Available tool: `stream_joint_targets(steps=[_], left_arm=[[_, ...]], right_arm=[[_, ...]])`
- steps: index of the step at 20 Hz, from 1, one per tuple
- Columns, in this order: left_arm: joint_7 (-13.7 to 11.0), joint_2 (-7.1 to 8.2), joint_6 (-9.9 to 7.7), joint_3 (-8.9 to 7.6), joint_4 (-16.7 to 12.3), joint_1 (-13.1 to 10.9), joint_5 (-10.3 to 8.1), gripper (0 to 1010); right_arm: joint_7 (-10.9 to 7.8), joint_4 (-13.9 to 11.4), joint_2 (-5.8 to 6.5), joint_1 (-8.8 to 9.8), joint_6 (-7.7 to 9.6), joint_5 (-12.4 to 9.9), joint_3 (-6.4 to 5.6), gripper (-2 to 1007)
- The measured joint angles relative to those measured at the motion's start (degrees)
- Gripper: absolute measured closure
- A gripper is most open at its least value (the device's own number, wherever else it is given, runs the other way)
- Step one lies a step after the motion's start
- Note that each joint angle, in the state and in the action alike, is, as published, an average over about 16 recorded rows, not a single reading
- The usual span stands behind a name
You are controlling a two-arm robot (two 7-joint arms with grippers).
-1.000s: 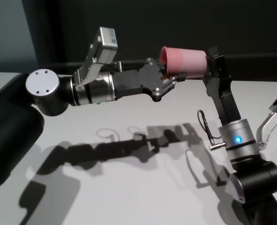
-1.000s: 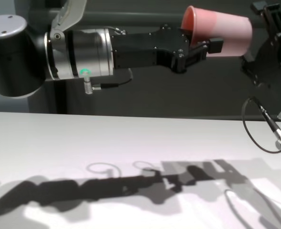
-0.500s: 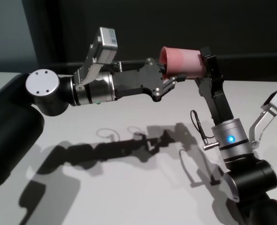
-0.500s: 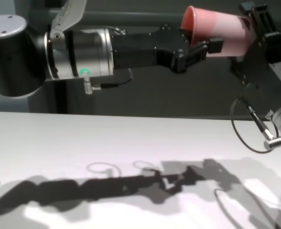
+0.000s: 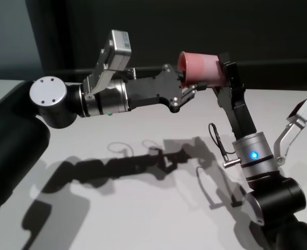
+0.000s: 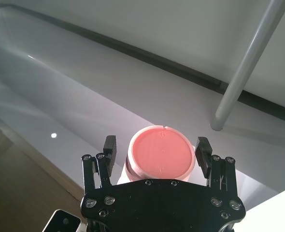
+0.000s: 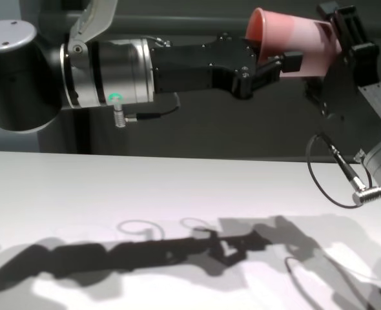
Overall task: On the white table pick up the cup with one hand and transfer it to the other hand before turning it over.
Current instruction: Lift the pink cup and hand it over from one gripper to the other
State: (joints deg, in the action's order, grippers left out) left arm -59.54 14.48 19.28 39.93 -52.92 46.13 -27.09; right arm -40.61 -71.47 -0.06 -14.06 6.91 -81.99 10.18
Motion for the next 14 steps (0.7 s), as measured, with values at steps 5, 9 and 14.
stream_joint_targets(steps=[5,9,14], left_arm=[[0.0,0.00,0.00,0.00,0.0,0.0,0.00,967],[0.0,0.00,0.00,0.00,0.0,0.0,0.00,967],[0.0,0.00,0.00,0.00,0.0,0.0,0.00,967]], right_arm=[[-0.10,0.1,0.34,-0.07,-0.27,-0.4,0.66,3],[0.00,0.1,0.63,-0.11,-0.56,-0.6,1.15,3],[0.36,-0.1,1.01,-0.09,-0.88,-0.9,1.66,3]])
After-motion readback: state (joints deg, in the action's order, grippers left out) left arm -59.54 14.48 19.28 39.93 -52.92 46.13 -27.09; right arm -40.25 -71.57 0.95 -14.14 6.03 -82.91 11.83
